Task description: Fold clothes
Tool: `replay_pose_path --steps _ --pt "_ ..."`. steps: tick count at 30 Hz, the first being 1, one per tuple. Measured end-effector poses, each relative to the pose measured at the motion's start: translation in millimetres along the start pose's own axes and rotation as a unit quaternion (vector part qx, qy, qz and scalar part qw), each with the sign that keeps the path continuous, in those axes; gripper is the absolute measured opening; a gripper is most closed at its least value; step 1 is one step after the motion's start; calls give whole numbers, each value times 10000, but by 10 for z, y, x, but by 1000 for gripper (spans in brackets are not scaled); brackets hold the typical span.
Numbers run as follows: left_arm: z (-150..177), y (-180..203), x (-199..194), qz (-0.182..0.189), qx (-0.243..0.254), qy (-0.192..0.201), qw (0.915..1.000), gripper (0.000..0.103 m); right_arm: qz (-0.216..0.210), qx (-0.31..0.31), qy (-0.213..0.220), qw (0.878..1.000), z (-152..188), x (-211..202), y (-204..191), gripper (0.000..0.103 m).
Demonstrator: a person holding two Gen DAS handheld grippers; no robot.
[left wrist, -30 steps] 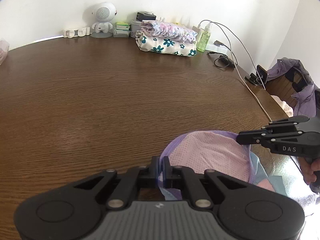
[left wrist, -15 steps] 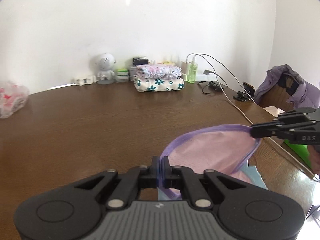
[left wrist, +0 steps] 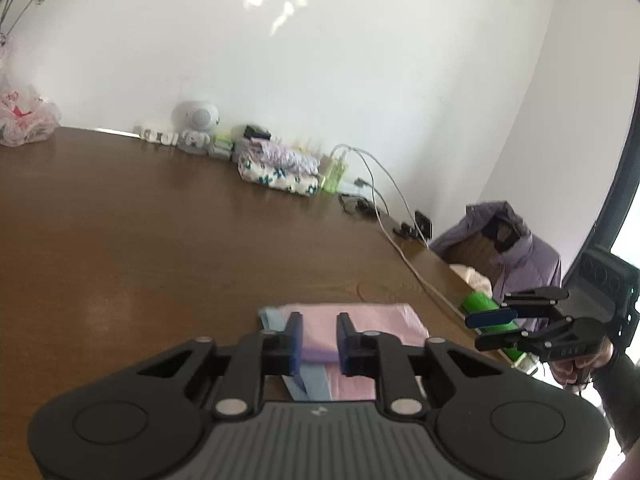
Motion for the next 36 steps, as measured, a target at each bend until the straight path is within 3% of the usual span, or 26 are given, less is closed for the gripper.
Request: replay_pose_path --steps 3,6,8,11,16,19,23,26,28,36 --pt "-113 119 324 -229 369 -63 9990 31 -16 23 354 9994 -150 146 -35 37" --pt "-88 313 591 -22 710 -286 9971 34 -36 -294 276 9992 -161 456 -184 36" --pt "-29 406 737 -115 897 -408 9951 34 75 -254 209 9994 -118 617 -182 22" --pt "85 486 900 -309 1062 -662 9917 34 235 143 43 9996 18 688 -45 12" --pt "297 521 921 -201 996 -870 9910 36 370 556 -277 9974 268 600 85 13" --pt "307 556 879 -204 985 -853 9913 37 470 643 -92 9968 216 500 78 14" --pt "354 688 866 -265 1428 -910 9852 37 942 924 324 9907 -23 567 129 16" --pt "391 752 888 -356 1674 -945 9807 37 1276 1272 24 9836 -1 824 218 12" --pt "390 734 893 -342 1506 -970 9832 37 1504 1301 -113 9800 92 929 278 11" --pt "397 745 946 -205 1520 -1014 9829 37 1732 1783 47 9686 186 869 373 14"
Point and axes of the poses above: each gripper's, at about its wrist camera, not at the fingertips, and x roughly the way its jaws point, y to its right, z to its underside, the point moved 2 cm from there along x, roughly the way its jaws point, and after that the axes turned 6 degrees about x, right-handed, at the moved point
